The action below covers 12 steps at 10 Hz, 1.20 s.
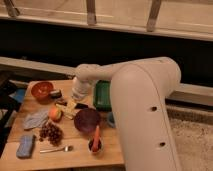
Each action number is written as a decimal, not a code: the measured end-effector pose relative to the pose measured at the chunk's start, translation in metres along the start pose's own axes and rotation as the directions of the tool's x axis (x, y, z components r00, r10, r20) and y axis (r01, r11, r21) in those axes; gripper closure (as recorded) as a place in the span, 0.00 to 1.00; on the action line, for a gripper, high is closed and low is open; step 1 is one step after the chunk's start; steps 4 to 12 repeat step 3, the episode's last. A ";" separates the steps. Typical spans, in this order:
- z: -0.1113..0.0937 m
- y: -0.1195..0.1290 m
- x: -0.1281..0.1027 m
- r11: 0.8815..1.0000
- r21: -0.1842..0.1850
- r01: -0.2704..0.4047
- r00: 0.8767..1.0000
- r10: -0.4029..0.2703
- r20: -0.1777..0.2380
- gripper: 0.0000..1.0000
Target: Place banana in table surface
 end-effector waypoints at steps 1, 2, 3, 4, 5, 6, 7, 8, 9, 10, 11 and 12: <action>0.001 0.001 -0.001 1.000 -0.001 0.002 1.000 -0.002 -0.001 0.30; 0.001 0.001 -0.001 1.000 -0.001 0.002 1.000 -0.002 -0.001 0.30; 0.001 0.001 -0.001 1.000 -0.001 0.001 1.000 -0.001 -0.001 0.30; 0.001 0.001 -0.001 1.000 -0.001 0.001 1.000 -0.001 -0.001 0.30; 0.001 0.001 -0.001 1.000 -0.001 0.001 1.000 -0.001 -0.001 0.30; 0.001 0.001 -0.001 1.000 -0.001 0.001 1.000 -0.001 -0.001 0.30; 0.001 0.001 -0.001 1.000 -0.001 0.001 1.000 -0.001 -0.001 0.30; 0.001 0.001 -0.001 1.000 -0.001 0.001 1.000 -0.001 -0.001 0.30; 0.001 0.001 -0.001 1.000 -0.001 0.001 1.000 -0.001 -0.001 0.30; 0.001 0.001 -0.001 1.000 -0.001 0.001 1.000 -0.001 -0.001 0.30; 0.001 0.001 -0.001 1.000 -0.001 0.001 1.000 -0.001 -0.001 0.30; 0.001 0.001 -0.001 1.000 -0.001 0.001 1.000 -0.001 -0.001 0.30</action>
